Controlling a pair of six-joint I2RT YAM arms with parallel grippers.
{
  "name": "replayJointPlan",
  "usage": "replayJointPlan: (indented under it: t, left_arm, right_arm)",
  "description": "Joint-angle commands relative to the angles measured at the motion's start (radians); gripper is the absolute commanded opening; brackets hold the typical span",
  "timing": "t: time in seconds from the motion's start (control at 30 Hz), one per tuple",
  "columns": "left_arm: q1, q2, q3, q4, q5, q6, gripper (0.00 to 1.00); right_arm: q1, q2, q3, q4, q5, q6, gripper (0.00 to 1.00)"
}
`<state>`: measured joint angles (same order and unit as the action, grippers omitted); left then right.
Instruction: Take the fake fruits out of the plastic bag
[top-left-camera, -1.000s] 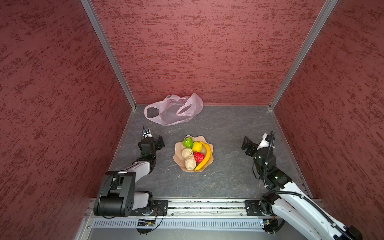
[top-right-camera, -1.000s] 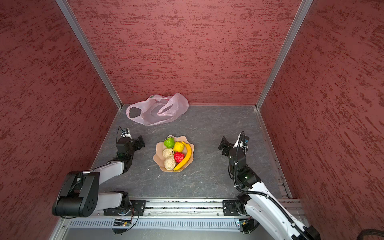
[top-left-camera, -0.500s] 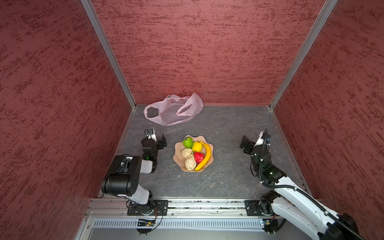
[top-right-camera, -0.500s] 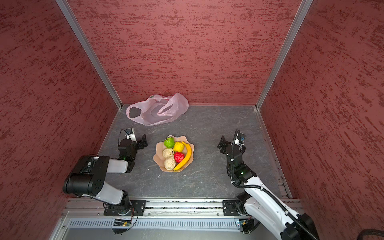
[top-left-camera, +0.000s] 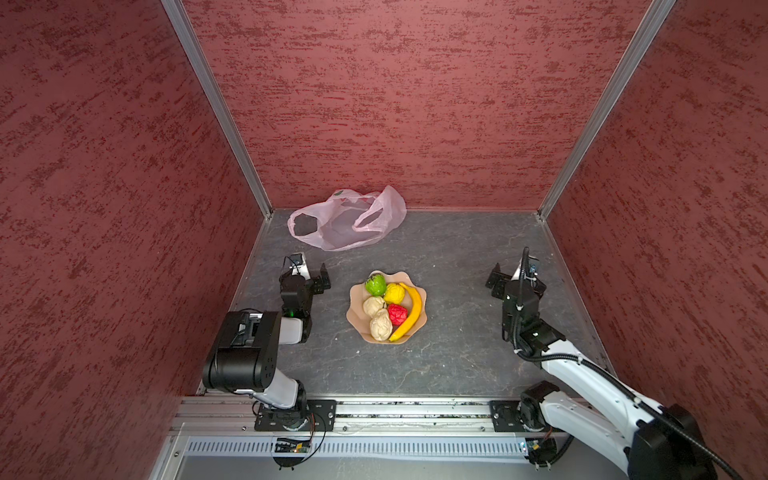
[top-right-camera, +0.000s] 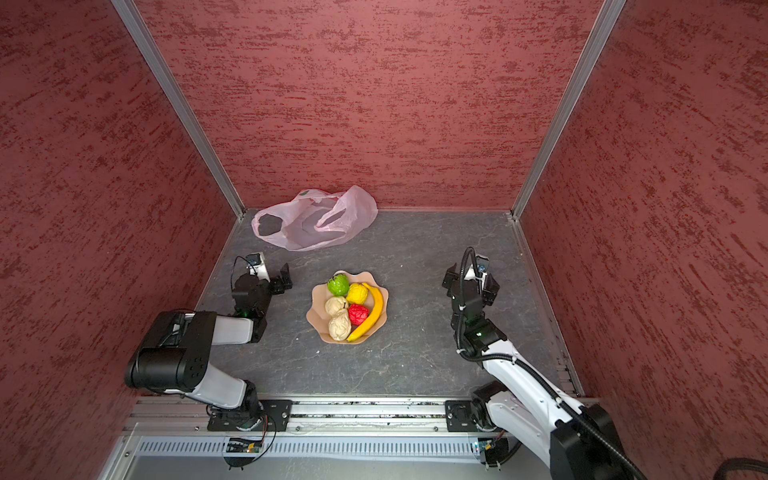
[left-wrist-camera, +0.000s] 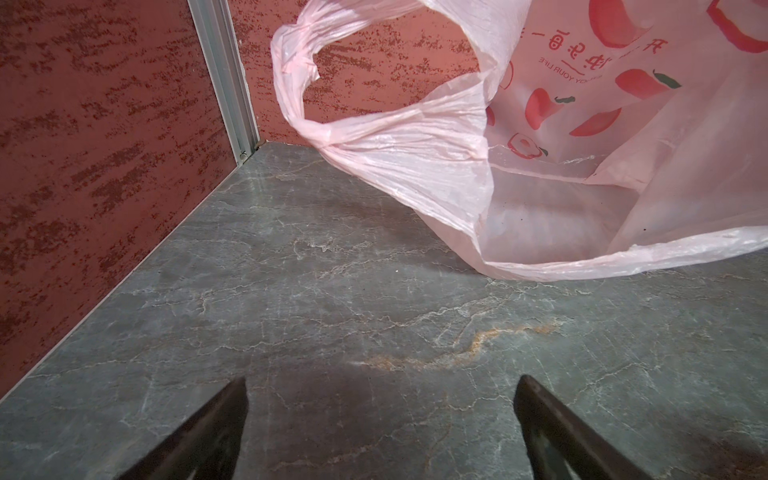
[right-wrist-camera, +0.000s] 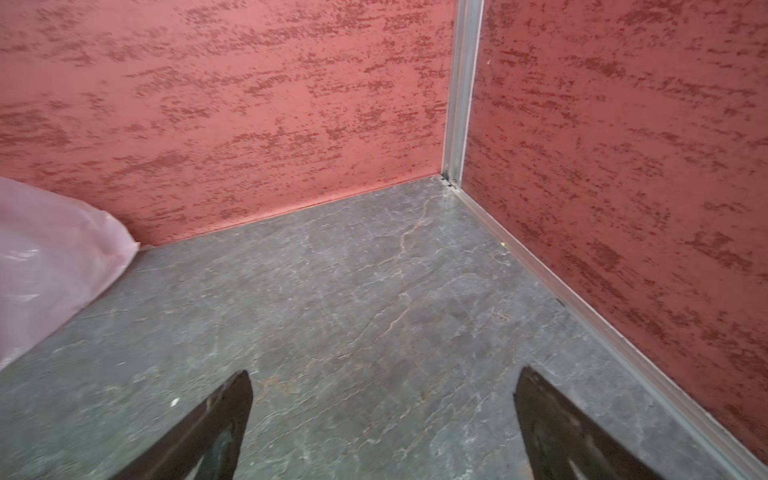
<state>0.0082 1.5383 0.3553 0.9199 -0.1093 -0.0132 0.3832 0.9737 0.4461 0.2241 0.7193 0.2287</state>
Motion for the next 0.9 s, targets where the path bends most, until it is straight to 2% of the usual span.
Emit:
replayJointPlan:
  t: [0.0, 0.37, 0.57, 0.87]
  left_arm:
    - [0.001, -0.003, 0.010, 0.002, 0.010, -0.006, 0.99]
    - [0.001, -0.003, 0.010, 0.003, 0.010, -0.006, 0.99]
    - [0.001, -0.004, 0.010, 0.003, 0.010, -0.006, 0.99]
    - [0.001, -0.003, 0.010, 0.004, 0.008, -0.006, 1.00]
  right_arm:
    - [-0.050, 0.055, -0.004, 0.123, 0.023, -0.064, 0.99]
    - [-0.143, 0.206, -0.061, 0.369, 0.002, -0.160, 0.99]
    - [-0.174, 0.343, -0.119, 0.602, -0.001, -0.247, 0.99]
    - [-0.183, 0.462, -0.123, 0.802, -0.105, -0.293, 0.99]
